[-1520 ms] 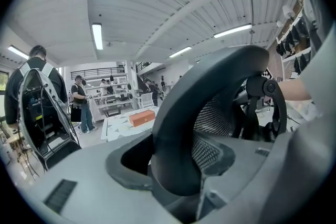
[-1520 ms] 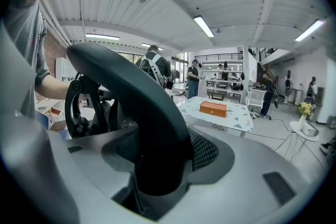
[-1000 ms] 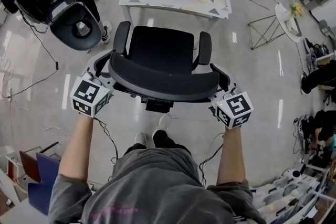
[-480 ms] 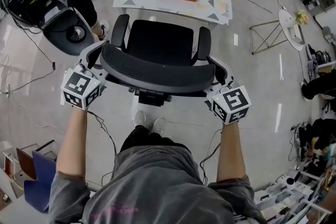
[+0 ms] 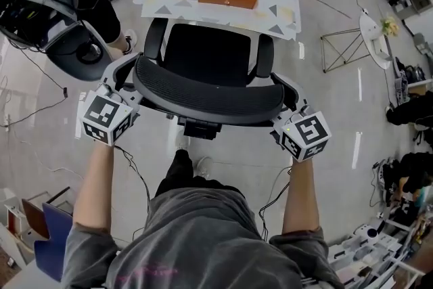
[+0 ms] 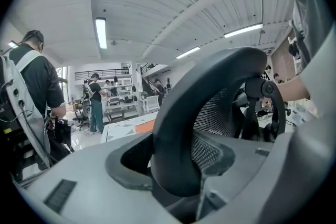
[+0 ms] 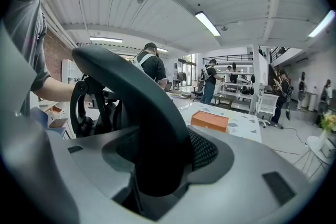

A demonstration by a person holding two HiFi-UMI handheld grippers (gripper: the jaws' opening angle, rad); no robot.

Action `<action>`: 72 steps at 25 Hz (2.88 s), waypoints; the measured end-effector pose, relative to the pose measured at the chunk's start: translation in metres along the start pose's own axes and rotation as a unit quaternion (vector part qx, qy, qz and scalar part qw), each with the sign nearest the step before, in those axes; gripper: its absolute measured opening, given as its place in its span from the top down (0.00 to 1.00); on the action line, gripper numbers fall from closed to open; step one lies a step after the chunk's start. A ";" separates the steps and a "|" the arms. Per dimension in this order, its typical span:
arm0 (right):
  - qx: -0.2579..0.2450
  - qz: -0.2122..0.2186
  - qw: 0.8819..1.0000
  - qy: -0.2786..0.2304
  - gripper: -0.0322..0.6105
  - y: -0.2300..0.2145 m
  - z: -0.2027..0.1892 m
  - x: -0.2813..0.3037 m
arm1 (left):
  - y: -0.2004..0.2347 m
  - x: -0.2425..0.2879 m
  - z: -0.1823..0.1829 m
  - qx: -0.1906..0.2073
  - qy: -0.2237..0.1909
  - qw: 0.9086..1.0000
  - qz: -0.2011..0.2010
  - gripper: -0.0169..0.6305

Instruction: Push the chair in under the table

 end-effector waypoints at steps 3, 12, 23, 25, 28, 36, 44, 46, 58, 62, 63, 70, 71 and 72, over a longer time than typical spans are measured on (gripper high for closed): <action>0.002 -0.001 1.000 0.000 0.58 -0.009 0.003 0.008 | 0.009 0.010 0.004 0.000 -0.002 1.000 -0.004 0.63; 0.004 -0.011 1.000 0.003 0.58 -0.034 0.014 0.037 | 0.041 0.040 0.011 0.000 -0.004 1.000 -0.015 0.63; 0.011 -0.010 1.000 0.007 0.58 -0.065 0.022 0.060 | 0.061 0.071 0.021 0.001 0.001 1.000 -0.014 0.63; 0.011 -0.010 1.000 0.007 0.58 -0.064 0.021 0.059 | 0.061 0.070 0.021 0.002 0.001 1.000 -0.015 0.63; 0.011 -0.012 1.000 0.004 0.57 -0.062 0.020 0.058 | 0.059 0.070 0.020 0.001 0.001 1.000 -0.018 0.63; 0.005 -0.014 1.000 0.005 0.57 -0.055 0.017 0.052 | 0.055 0.065 0.018 0.001 0.002 1.000 -0.018 0.63; -0.001 -0.032 0.999 0.026 0.57 -0.048 0.015 0.048 | 0.050 0.058 0.014 0.023 0.030 0.999 -0.002 0.61; -0.009 -0.044 0.998 0.032 0.57 -0.047 0.016 0.046 | 0.047 0.053 0.013 0.023 0.033 0.999 0.002 0.61; 0.000 -0.074 0.997 0.000 0.57 -0.024 0.010 -0.007 | 0.008 0.013 0.014 0.025 0.028 0.999 0.020 0.61; 0.005 -0.074 0.997 -0.023 0.57 -0.012 0.012 -0.030 | -0.014 -0.002 0.019 0.030 0.022 0.999 0.024 0.61; 0.007 -0.073 0.997 -0.029 0.57 -0.010 0.012 -0.035 | -0.020 -0.006 0.020 0.031 0.020 0.999 0.025 0.61; 0.025 -0.071 0.996 -0.049 0.57 0.002 0.006 -0.062 | -0.054 -0.029 0.026 0.037 0.010 0.999 0.034 0.61; 0.028 -0.070 0.996 -0.051 0.57 0.003 0.004 -0.064 | -0.056 -0.031 0.025 0.037 0.010 0.999 0.035 0.62; 0.030 -0.069 0.996 -0.052 0.57 0.005 0.002 -0.065 | -0.059 -0.033 0.024 0.036 0.009 0.999 0.036 0.62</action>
Point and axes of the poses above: the fingertips, and each gripper's own axes: x forward along the fingers, y to its left, z out of its top, the point moved 7 cm from there along -x, backward along the fingers, and after that the axes turned 1 degree about y, right-handed, at the moved point
